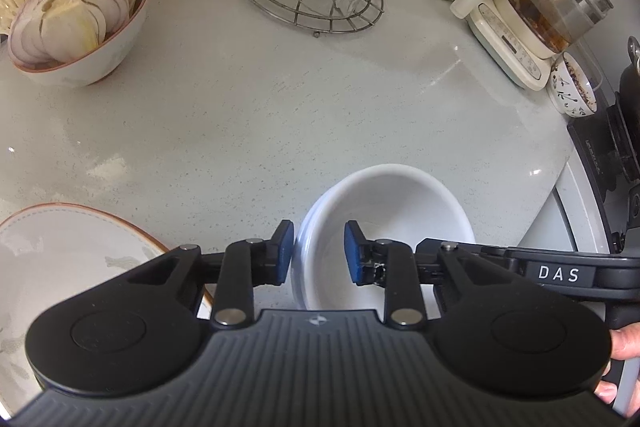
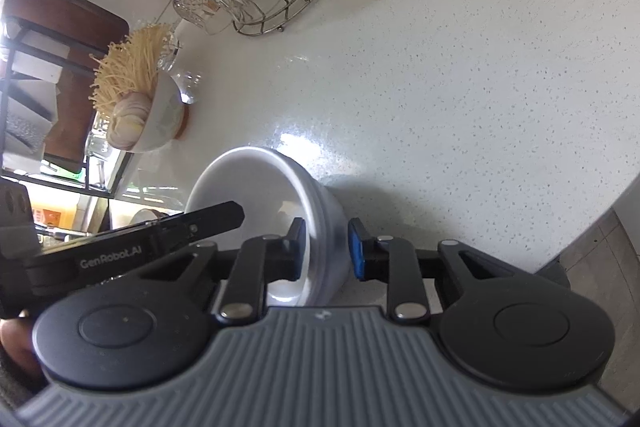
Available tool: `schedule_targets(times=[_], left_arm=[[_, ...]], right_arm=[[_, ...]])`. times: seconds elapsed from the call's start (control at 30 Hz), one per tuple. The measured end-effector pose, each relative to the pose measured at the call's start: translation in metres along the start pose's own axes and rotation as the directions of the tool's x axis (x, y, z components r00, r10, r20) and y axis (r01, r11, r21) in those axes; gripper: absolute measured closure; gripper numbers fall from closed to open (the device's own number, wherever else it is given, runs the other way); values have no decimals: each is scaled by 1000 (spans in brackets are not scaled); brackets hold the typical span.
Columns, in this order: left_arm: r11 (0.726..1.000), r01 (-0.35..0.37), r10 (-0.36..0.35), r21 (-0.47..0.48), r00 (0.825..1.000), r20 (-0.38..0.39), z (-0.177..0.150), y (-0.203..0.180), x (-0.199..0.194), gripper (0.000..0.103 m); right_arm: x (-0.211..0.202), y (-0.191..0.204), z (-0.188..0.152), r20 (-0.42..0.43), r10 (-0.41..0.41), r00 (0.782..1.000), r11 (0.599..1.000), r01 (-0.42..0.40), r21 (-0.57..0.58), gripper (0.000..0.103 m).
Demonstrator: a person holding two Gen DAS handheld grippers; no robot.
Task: Organize plates and bowls
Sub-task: 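Close both grippers on the rim of the nested bowl stack, then lift the bowl stack with both grippers and carry it over the leaf plates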
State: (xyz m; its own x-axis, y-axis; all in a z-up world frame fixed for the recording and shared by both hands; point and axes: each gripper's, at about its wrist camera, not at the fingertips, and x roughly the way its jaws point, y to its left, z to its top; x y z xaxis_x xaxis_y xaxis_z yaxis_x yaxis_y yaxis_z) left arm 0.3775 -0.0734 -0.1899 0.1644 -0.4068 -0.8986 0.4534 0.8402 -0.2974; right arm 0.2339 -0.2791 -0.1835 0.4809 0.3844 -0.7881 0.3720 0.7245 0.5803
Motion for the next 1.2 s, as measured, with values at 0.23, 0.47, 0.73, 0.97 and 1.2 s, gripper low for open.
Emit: schedule_targets(times=[0.23, 0.47, 0.73, 0.97, 1.2], left_arm=[[999, -35, 35, -1, 999, 21, -3, -1, 0, 82], [999, 14, -13, -37, 1000, 23, -2, 5, -3, 84], [998, 57, -56, -36, 997, 44, 0, -6, -14, 84], [996, 82, -78, -47, 994, 74, 5, -9, -32, 84], [995, 84, -78, -51, 990, 116, 7, -8, -59, 84]], right_arm=[[5, 2, 4, -14, 5, 1000, 1000, -6, -29, 83], [3, 1, 6, -8, 3, 1000, 999, -4, -48, 84], [-9, 6, 5, 18, -40, 999, 995, 42, -87, 84], [-26, 10, 10, 53, -18, 998, 997, 22, -71, 84], [-36, 23, 10, 66, 6, 998, 997, -2, -71, 84]])
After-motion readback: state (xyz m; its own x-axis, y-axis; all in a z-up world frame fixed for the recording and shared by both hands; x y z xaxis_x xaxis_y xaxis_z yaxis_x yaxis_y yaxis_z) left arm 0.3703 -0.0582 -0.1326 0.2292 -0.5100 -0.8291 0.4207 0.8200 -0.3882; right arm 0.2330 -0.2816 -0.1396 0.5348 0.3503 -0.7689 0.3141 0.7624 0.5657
